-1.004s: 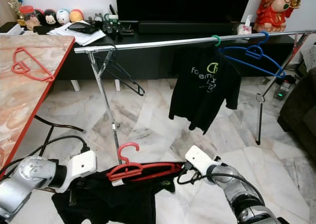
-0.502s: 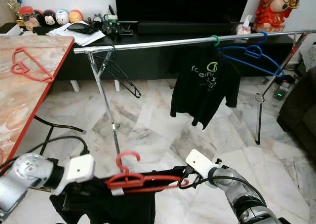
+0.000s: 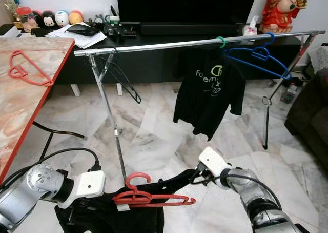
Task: Hang hanger
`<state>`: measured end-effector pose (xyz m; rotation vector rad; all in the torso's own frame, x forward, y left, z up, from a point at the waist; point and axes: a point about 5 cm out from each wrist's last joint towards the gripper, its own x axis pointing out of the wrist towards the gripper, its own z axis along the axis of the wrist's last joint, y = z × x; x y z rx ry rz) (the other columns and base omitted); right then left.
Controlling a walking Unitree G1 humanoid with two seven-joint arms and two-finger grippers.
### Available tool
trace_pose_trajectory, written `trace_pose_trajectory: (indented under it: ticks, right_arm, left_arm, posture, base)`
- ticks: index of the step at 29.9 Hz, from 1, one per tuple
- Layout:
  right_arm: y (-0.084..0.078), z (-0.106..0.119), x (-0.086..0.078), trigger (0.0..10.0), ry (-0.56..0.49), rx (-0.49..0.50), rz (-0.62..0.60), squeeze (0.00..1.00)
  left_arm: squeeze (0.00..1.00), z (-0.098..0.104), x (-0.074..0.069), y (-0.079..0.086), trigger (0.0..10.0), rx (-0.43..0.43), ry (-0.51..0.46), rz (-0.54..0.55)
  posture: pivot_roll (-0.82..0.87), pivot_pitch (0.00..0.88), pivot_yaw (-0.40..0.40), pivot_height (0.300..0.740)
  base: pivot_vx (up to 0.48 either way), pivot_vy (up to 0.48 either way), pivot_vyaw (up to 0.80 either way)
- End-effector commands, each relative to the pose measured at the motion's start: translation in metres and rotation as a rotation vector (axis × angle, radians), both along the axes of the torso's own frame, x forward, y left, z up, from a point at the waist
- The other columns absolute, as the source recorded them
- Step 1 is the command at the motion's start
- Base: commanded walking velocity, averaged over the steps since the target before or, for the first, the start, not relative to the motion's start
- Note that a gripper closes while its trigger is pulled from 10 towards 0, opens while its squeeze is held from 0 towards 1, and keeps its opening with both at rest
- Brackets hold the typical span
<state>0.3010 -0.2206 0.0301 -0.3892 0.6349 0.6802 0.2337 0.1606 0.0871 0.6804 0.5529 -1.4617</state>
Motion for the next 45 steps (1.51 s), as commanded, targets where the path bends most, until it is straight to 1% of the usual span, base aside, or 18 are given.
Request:
trace_pose_trajectory:
  ticks: [1,6,7,8,9,15,16,17,18,21,24,28,31,35,39,42,43,45]
  right_arm:
    - [-0.001,0.010,0.003,10.0,-0.003,0.015,0.066,0.00]
    - [-0.005,0.020,0.009,10.0,-0.004,0.024,0.087,0.00]
    - [-0.006,0.024,0.012,10.0,-0.010,0.029,0.087,0.46]
    - [-0.007,0.026,0.013,10.0,-0.013,0.031,0.089,0.46]
    - [-0.008,0.032,0.016,10.0,-0.028,0.045,0.090,1.00]
    - [-0.015,0.051,0.023,10.0,-0.075,0.075,0.111,1.00]
    - [-0.019,0.060,0.026,10.0,-0.098,0.086,0.125,0.25]
    - [-0.019,0.060,0.026,10.0,-0.098,0.086,0.125,0.25]
    - [-0.022,0.070,0.028,10.0,-0.122,0.107,0.145,0.00]
    - [-0.024,0.091,0.032,10.0,-0.162,0.131,0.222,0.00]
    - [-0.024,0.108,0.034,10.0,-0.183,0.131,0.309,0.00]
    - [-0.027,0.129,0.040,10.0,-0.204,0.121,0.362,0.00]
    - [-0.020,0.142,0.040,10.0,-0.180,0.173,0.453,0.00]
    - [-0.012,0.139,0.030,10.0,-0.094,0.194,0.590,0.00]
    - [-0.009,0.133,0.025,10.0,-0.055,0.205,0.641,0.00]
    - [-0.003,0.127,0.018,10.0,0.000,0.229,0.706,0.00]
    - [0.000,0.120,0.009,10.0,0.050,0.237,0.757,0.00]
    - [0.002,0.116,0.004,10.0,0.078,0.223,0.785,0.00]
  left_arm:
    - [0.00,0.002,0.000,-0.008,10.0,-0.005,-0.008,-0.029]
    - [0.00,0.001,0.000,-0.020,10.0,-0.042,-0.006,-0.039]
    - [0.00,0.000,0.000,-0.024,10.0,-0.053,-0.006,-0.045]
    - [0.00,0.000,-0.001,-0.027,10.0,-0.060,-0.006,-0.049]
    - [0.00,-0.001,-0.002,-0.033,10.0,-0.086,-0.002,-0.054]
    - [0.00,-0.002,-0.005,-0.054,10.0,-0.164,0.002,-0.048]
    - [0.00,-0.003,-0.006,-0.062,10.0,-0.190,-0.002,-0.036]
    - [0.00,-0.003,-0.006,-0.062,10.0,-0.190,-0.002,-0.036]
    - [0.00,-0.004,-0.007,-0.069,10.0,-0.216,-0.008,-0.022]
    - [0.00,-0.002,-0.006,-0.078,10.0,-0.283,-0.028,0.060]
    - [0.00,-0.002,-0.007,-0.076,10.0,-0.306,-0.041,0.142]
    - [0.00,-0.001,-0.014,-0.068,10.0,-0.279,-0.039,0.165]
    - [0.00,-0.002,-0.015,-0.060,10.0,-0.239,-0.054,0.177]
    - [0.00,0.001,-0.013,-0.058,10.0,-0.219,-0.060,0.172]
    - [0.00,0.004,-0.011,-0.059,10.0,-0.218,-0.063,0.156]
    - [0.00,0.011,-0.008,-0.060,10.0,-0.214,-0.063,0.111]
    - [0.00,0.014,-0.006,-0.060,10.0,-0.201,-0.068,0.068]
    - [0.00,0.018,-0.003,-0.059,10.0,-0.189,-0.078,0.044]
  posture:
    - [-0.04,0.000,-0.071,0.740]
    - [-0.04,0.000,-0.082,0.740]
    - [-0.04,0.000,-0.088,0.740]
    - [-0.04,0.000,-0.091,0.740]
    - [-0.05,0.000,-0.096,0.740]
    - [-0.04,0.000,-0.104,0.740]
    - [-0.04,0.000,-0.101,0.740]
    - [-0.04,0.000,-0.101,0.740]
    - [-0.04,0.000,-0.092,0.740]
    - [-0.04,0.000,-0.072,0.740]
    - [-0.01,0.000,-0.088,0.740]
    - [0.02,0.000,-0.110,0.740]
    - [0.00,0.000,-0.124,0.740]
    - [0.00,0.000,-0.108,0.740]
    - [0.00,0.000,-0.089,0.740]
    - [0.00,0.000,-0.062,0.740]
    - [-0.01,0.000,-0.048,0.740]
    - [-0.02,0.000,-0.044,0.740]
  base:
    - [0.000,0.000,0.00]
    - [0.000,0.000,0.00]
    - [0.000,0.000,0.00]
    - [0.000,0.000,0.00]
    - [0.000,0.000,0.00]
    - [0.000,0.000,0.00]
    - [0.000,0.000,0.00]
    - [0.000,0.000,0.00]
    - [0.000,0.000,0.00]
    - [0.000,0.000,0.00]
    - [0.000,0.000,0.00]
    - [0.000,0.000,0.00]
    - [0.000,0.000,0.00]
    - [0.000,0.000,0.00]
    - [0.000,0.000,0.00]
    - [0.000,0.000,0.00]
    - [0.000,0.000,0.00]
    - [0.000,0.000,0.00]
